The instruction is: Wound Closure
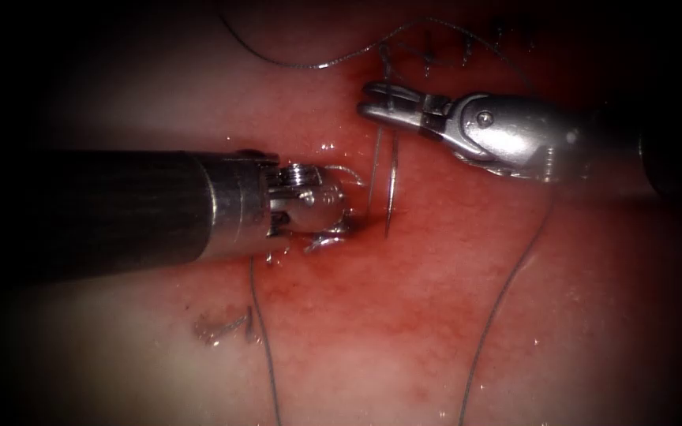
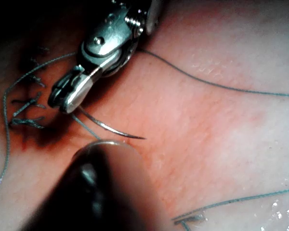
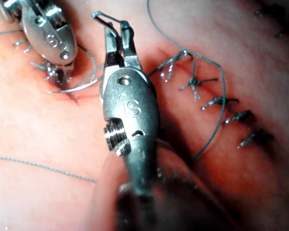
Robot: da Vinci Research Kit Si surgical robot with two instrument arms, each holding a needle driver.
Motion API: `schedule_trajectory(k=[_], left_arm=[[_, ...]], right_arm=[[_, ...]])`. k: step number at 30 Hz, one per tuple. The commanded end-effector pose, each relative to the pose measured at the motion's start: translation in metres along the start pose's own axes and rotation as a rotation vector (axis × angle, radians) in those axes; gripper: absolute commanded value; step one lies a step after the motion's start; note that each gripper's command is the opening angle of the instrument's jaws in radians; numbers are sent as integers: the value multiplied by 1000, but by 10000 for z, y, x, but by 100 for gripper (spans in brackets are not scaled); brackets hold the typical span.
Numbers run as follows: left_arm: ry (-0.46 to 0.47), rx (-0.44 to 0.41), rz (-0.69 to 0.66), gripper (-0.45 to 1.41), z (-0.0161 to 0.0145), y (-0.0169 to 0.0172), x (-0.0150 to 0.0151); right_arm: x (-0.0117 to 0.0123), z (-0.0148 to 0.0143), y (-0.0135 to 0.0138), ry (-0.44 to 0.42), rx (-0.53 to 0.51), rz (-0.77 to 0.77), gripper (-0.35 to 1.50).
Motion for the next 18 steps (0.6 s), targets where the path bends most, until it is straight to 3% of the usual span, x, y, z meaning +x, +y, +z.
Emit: schedule_trajectory(k=[1, 12, 18], left_arm=[[-3, -1, 1, 47, 6, -2, 3], [-5, -1, -25, 69, 6, -1, 1], [-4, -1, -31, 69, 6, -1, 1]], right_arm=[[-7, 6, -4, 5, -1, -6, -35], [-10, 9, -3, 25, -33, -26, -35], [-16, 15, -4, 31, -44, -50, -35]])
